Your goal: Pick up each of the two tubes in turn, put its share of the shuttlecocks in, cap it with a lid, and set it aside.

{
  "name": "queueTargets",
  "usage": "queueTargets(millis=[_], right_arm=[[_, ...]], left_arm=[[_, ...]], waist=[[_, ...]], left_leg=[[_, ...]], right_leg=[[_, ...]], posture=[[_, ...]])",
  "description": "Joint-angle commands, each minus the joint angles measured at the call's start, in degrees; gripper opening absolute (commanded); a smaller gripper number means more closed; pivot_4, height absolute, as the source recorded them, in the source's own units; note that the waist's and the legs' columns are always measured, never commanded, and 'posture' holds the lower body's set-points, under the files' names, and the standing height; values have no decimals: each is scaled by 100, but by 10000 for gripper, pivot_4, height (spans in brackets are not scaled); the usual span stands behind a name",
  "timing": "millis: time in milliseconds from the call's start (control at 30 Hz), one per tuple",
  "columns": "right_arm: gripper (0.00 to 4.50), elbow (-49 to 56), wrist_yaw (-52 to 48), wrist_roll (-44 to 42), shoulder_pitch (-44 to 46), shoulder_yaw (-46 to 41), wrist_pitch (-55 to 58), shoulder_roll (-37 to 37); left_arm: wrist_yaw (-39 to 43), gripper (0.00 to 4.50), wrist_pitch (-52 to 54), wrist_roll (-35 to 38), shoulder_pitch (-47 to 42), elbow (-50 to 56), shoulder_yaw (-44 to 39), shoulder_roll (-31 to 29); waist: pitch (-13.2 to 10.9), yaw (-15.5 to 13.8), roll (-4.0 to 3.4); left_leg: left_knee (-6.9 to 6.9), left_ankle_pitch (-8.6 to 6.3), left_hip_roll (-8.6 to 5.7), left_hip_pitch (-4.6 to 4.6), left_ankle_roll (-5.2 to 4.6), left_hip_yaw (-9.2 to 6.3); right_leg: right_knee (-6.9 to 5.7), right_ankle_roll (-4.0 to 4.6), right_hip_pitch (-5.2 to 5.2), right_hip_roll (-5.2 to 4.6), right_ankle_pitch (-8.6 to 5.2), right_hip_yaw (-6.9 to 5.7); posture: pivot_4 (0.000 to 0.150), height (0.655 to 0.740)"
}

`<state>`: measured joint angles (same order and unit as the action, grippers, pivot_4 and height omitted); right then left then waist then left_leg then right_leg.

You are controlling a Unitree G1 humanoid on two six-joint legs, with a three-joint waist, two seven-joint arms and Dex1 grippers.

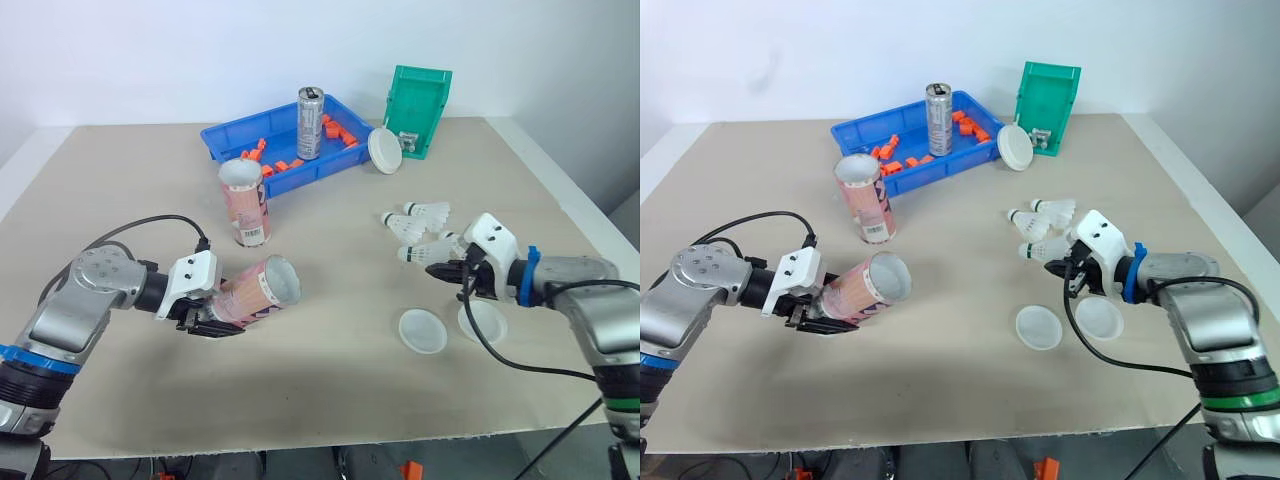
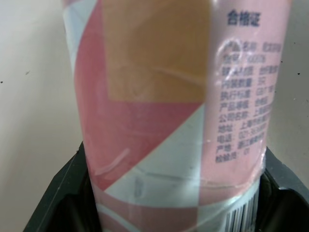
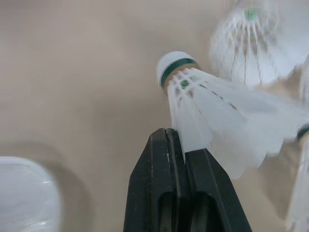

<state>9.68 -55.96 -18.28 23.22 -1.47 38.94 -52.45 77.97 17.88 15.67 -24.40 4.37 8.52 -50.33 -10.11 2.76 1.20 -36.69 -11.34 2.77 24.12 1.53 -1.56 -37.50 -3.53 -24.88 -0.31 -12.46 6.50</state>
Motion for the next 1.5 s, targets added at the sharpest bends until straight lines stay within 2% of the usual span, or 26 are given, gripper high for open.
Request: queueTargets(millis=[33,133,233,433,600,733,800,867,1000,1133,1200,1300,1367,1467,1500], right_arm=[[338,1195,-574,-585,62,-290,-130,-285],[338,1690,-901,-740,471,55,-317,-292],[338,1784,-1304,-458,1270,803,-786,-103],[338,1012,-1596,157,2581,1953,-1326,731],[338,454,-1862,719,2862,2548,-1889,1094],[338,109,-1874,752,3198,2667,-1898,1578],[6643,36,-1933,636,3342,2619,-1731,1779],[13683,177,-2186,160,3379,2384,-1498,1854],[32776,289,-2461,-475,3402,2012,-1027,1762],[32776,130,-2665,-333,3141,2020,-1264,1442],[32776,-143,-2418,-31,3150,2148,-1377,1507],[25970,-565,-2014,346,3290,2302,-1427,1839],[17501,-789,-1840,500,3413,2368,-1397,2104],[2344,-885,-1851,687,3480,2535,-1411,2284],[936,-868,-1894,708,3472,2573,-1421,2299]], left_arm=[[4,32624,-31,-11,-147,-27,-15,17],[19,32624,-62,-29,-211,-113,19,45],[38,32624,-97,-45,-301,-199,60,84],[43,32624,-165,-91,-449,-313,96,170],[28,32624,-174,-84,-454,-310,83,165],[18,32624,-179,-84,-435,-303,76,155],[9,32624,-169,-85,-431,-289,77,159],[7,32624,-161,-84,-430,-275,76,162],[-1,32624,-159,-83,-407,-257,68,153],[-17,32624,-150,-69,-339,-211,45,136],[-28,32624,-155,-73,-317,-214,38,130],[-36,32624,-151,-70,-307,-211,33,126],[-41,32624,-144,-66,-306,-204,26,122],[-50,32624,-144,-62,-292,-193,4,103],[-53,32624,-148,-59,-283,-190,-1,98]], waist=[[0,0,-1],[-1,1,0],[-1,17,-1],[-1,11,0],[-1,-16,1],[-1,-10,1],[-2,-5,1],[-1,-4,2],[-2,-16,2],[-1,-14,3],[-1,-6,3],[-1,14,3],[-1,16,2],[-2,12,2],[-1,4,2]], left_leg=[[0,0,0,1,0,-1],[-1,0,0,-1,0,-2],[-11,0,1,-1,0,2],[-11,2,3,2,-1,3],[-6,2,3,14,-1,0],[-2,1,2,20,0,-2],[-2,1,2,18,-1,-3],[-4,1,2,15,-1,-6],[-9,1,1,13,-1,-14],[-9,1,1,11,-1,-13],[-9,1,1,8,-1,-13],[-9,2,1,4,-1,-12],[-9,2,3,0,-1,-12],[-7,2,5,1,-2,-15],[-7,2,5,3,-2,-15]], right_leg=[[0,0,-1,0,0,0],[0,5,1,1,-3,-2],[0,13,0,-1,-1,-1],[0,21,-5,1,3,-2],[-1,10,-12,2,2,-3],[-3,-1,-18,1,0,-5],[-17,2,-22,2,0,-5],[-35,8,-24,4,-5,-6],[-49,9,-21,4,-13,-10],[-52,10,-22,4,-14,-11],[-53,12,-22,4,-15,-12],[-58,13,-24,6,-14,-12],[-62,16,-24,9,-13,-12],[-67,19,-26,13,-15,-12],[-67,19,-26,12,-16,-12]], posture=[[1500,7400],[1500,7400],[1500,7400],[1500,7400],[1500,7400],[1500,7400],[1500,7400],[1500,7400],[1500,7400],[1500,7400],[1500,7400],[1500,7400],[1500,7400],[1500,7400],[1500,7400]])
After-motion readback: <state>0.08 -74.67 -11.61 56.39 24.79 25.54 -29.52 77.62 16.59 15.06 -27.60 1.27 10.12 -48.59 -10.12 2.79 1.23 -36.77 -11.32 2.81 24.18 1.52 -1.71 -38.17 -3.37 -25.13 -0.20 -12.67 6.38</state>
